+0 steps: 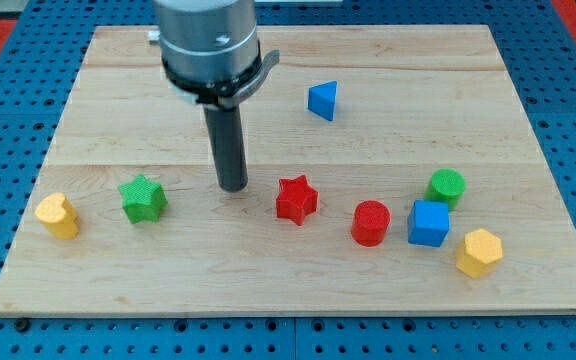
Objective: Move the green star close to red star
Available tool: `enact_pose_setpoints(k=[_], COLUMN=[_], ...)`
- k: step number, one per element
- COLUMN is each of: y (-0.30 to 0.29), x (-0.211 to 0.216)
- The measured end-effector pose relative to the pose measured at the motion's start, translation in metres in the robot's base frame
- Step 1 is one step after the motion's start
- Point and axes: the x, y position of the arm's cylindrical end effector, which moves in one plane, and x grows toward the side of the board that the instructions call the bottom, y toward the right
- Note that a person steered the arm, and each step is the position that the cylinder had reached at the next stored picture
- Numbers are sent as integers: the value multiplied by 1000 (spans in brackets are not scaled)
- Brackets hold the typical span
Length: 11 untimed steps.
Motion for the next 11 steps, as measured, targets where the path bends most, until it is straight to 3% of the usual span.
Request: enact_pose_setpoints(k=[2,4,5,6,7,8,9,11], y=[107,-75,-161,-119,-33,-87,-88,80], x=[9,-86,-39,29,18,10,-13,8])
